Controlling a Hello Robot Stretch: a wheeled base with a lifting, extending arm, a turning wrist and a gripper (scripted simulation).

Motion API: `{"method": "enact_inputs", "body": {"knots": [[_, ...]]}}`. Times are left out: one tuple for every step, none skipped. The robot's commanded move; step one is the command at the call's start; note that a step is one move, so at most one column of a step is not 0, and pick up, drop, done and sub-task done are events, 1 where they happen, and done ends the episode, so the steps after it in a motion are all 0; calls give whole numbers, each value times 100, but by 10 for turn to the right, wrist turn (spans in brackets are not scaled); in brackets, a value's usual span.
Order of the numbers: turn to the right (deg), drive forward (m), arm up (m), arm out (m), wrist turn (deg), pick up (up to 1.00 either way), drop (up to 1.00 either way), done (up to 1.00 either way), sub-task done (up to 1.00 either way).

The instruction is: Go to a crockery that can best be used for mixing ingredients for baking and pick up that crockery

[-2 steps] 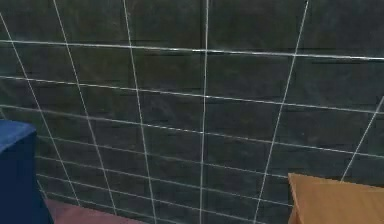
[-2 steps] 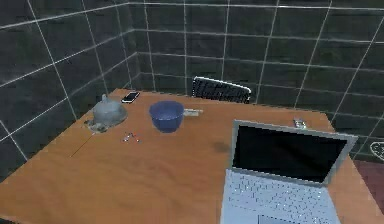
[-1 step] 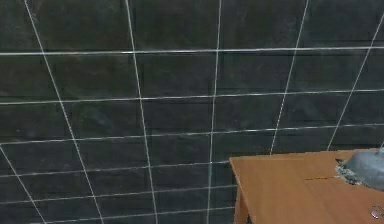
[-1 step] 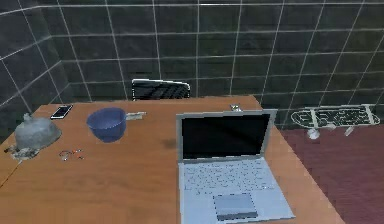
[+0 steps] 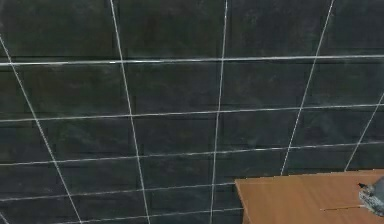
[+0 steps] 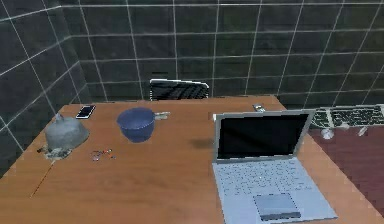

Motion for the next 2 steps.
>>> {"method": "enact_inputs", "body": {"knots": [[-120, 0, 0, 0, 0, 0, 0, 0, 0], [0, 0, 50, 0, 0, 0, 0, 0, 0]]}}
